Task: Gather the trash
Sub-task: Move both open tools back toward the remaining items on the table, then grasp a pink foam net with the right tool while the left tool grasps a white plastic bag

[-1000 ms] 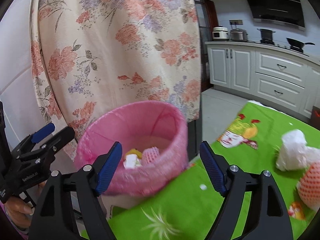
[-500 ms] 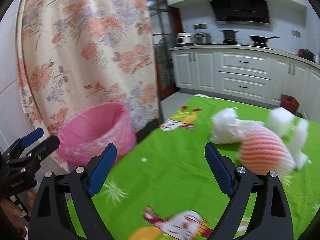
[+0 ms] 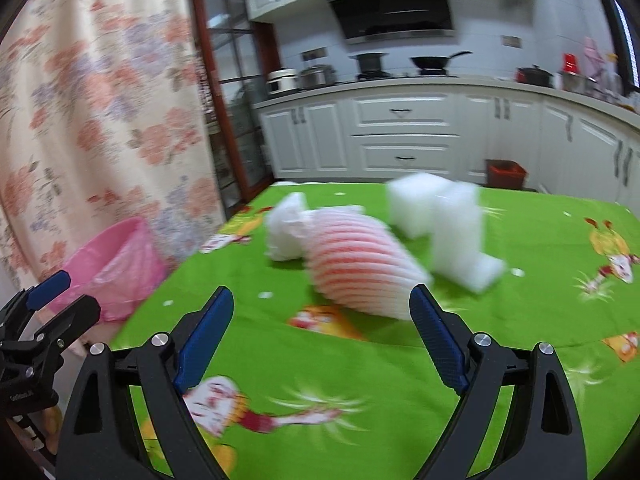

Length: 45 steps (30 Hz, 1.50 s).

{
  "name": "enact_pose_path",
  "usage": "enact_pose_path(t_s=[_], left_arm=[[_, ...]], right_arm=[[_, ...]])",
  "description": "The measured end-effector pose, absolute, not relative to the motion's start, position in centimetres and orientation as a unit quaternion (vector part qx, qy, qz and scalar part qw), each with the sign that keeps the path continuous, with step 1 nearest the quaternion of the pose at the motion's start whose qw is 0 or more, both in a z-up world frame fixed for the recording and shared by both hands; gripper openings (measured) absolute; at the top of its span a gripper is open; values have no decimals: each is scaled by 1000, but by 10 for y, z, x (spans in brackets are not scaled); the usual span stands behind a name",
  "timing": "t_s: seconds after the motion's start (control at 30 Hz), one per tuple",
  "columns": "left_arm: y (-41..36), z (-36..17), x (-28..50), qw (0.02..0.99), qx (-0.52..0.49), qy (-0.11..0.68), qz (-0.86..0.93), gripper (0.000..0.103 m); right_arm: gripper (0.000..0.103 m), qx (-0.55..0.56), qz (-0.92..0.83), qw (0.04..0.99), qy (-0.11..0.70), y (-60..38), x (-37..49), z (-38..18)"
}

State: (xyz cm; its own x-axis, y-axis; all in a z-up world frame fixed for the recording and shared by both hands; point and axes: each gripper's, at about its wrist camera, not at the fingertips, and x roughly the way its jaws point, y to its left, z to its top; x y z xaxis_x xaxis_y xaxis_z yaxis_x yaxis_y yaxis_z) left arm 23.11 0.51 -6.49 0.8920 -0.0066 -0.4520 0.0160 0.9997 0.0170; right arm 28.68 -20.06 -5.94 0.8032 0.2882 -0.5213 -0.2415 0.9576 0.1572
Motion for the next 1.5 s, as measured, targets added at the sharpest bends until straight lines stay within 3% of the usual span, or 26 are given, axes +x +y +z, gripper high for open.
enact_pose_path(t_s=[0.3,0.97,1.07,1.23,1.33,1.5], left_arm=[[-27,-91,264,966,14,258,-7,98],[9,-103,315,962,2,270,31,98],[12,-103,329,963,1,268,30,98],[11,-100,349,965,-1,261,29,98],[8,-100,361,965,-1,262,26,98],[-5,-103,381,963,-2,268,13,98]], right_arm=[[85,34,110,952,285,-234,316,-65],[84,-28,143,925,350,-185,397,-92],[70,-40,146,922,356,-181,398,-94],[39,-44,148,919,363,-182,394,-97],[33,-44,144,921,359,-188,386,-96],[31,-30,124,927,353,-205,370,-94]])
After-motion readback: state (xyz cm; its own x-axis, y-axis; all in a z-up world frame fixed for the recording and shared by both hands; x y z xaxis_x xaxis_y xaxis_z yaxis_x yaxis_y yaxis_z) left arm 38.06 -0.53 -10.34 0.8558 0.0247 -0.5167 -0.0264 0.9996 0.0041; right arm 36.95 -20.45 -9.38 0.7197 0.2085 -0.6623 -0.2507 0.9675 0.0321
